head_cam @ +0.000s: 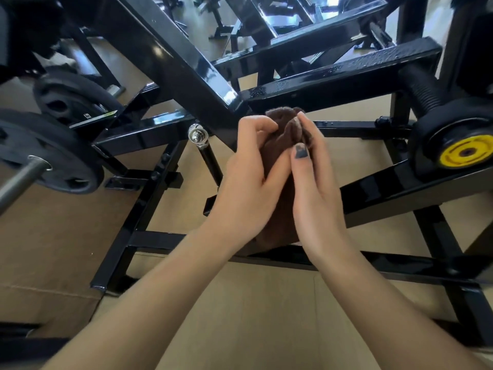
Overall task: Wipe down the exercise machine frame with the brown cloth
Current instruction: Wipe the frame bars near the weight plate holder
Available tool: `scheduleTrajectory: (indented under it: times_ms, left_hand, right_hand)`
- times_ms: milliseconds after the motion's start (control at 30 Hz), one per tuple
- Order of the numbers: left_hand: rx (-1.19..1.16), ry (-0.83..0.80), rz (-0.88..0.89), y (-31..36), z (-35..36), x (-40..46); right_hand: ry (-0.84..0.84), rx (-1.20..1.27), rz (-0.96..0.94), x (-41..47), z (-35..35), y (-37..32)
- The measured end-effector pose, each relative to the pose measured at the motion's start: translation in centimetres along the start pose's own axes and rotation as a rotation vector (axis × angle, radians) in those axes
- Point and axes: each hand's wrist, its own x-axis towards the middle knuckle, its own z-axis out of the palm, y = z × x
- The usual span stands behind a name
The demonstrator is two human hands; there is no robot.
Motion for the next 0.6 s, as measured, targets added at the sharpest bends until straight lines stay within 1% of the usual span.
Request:
scheduleTrajectory:
  times_ms: [33,167,233,300,367,433,500,567,600]
  left_hand:
    - [0.064,-0.035,0.015,0.1,-0.1,0.4]
    - [0.455,-0.228,0.121,0.5,-1.7,1.5]
    - [0.626,-0.265,0.207,0.9,-3.1,1.9]
    - [0.796,-0.198,0.335,1.2,-4.7,2.7]
    - [0.98,-0.053,0.47,1.0,-6.7,4.1]
    - [1.184,0.083,0.564,0.2,-8.6,5.8]
    - [1.311,0.173,0.605,-0.9,-9.7,7.1]
    - [1.341,0.209,0.626,-1.8,-9.9,7.8]
    - [1.34,0.212,0.627,-2.2,-9.8,8.0]
  right_hand:
    - [0.019,0.027,0.016,0.2,0.1,0.1]
    - [0.081,0.201,0.136,0.5,0.6,0.1]
    - [0.118,0.15,0.14,0.9,0.6,-0.1]
    - [0.173,0.039,0.091,2.1,0.1,-0.3]
    - [0.243,-0.079,0.023,3.9,-0.8,-0.5]
    - [0.266,-0.232,-0.038,5.9,-1.1,-0.5]
    - [0.19,-0.339,-0.018,7.2,-0.2,-0.3]
    - [0.079,-0.382,0.035,7.6,1.6,0.0]
    - [0.056,-0.427,0.033,7.5,2.4,0.2]
